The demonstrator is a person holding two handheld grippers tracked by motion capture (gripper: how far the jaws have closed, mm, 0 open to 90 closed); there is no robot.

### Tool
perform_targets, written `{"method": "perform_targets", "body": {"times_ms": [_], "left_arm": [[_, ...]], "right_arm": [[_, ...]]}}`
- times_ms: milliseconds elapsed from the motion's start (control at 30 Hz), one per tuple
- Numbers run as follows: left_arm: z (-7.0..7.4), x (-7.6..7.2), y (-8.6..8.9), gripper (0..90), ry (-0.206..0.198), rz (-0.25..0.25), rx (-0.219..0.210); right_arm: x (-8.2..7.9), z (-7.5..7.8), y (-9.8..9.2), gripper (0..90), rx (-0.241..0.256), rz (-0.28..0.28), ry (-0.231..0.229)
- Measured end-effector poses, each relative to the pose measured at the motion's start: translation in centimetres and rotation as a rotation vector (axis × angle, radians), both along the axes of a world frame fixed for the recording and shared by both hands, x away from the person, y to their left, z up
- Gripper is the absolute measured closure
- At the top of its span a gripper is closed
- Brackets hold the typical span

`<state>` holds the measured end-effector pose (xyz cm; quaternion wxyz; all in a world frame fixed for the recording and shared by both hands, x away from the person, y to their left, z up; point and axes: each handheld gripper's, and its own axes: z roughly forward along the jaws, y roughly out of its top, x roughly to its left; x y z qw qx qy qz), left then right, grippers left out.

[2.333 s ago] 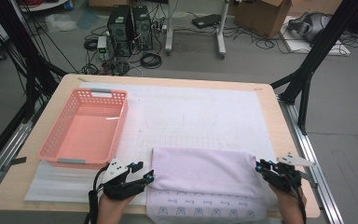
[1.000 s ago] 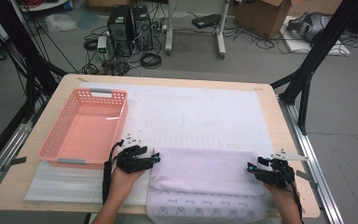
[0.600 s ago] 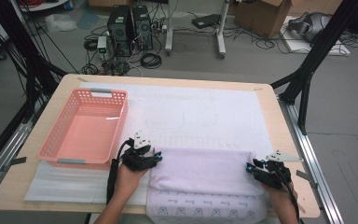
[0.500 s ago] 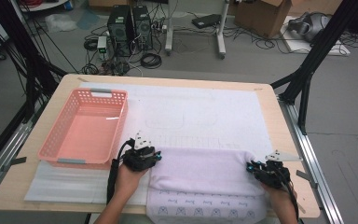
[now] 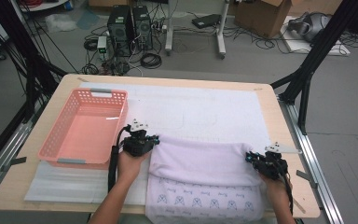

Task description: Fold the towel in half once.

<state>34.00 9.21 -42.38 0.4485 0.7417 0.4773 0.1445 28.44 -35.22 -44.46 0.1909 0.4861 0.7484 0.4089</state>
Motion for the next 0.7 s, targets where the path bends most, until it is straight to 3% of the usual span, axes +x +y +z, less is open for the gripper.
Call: {"method": "perform_targets", "body": {"times_ms": [233,433,533,633,700], "left_arm": [[0.5,1.2,0.2,85.9,-0.007,0.038,-0.022],[0.0,2.1,0.4,85.9,-0.018,0.064,-0.04],[-0.2,2.8,0.4,85.9,-0.002,0.087,-0.051],[0.1,3.7,0.1,85.9,-0.02,0.106,-0.054],[0.0,4.4,0.2,85.9,0.001,0.125,-0.055]], "right_arm": [[2.0,0.6,0.0,83.8,-0.002,-0.012,-0.026],[3.5,1.0,0.3,83.7,-0.01,-0.01,-0.054],[4.3,0.9,0.4,83.7,-0.004,-0.013,-0.047],[5.2,1.1,0.6,83.7,-0.016,-0.017,-0.052],[5.7,1.3,0.6,83.7,-0.019,-0.021,-0.053]]}}
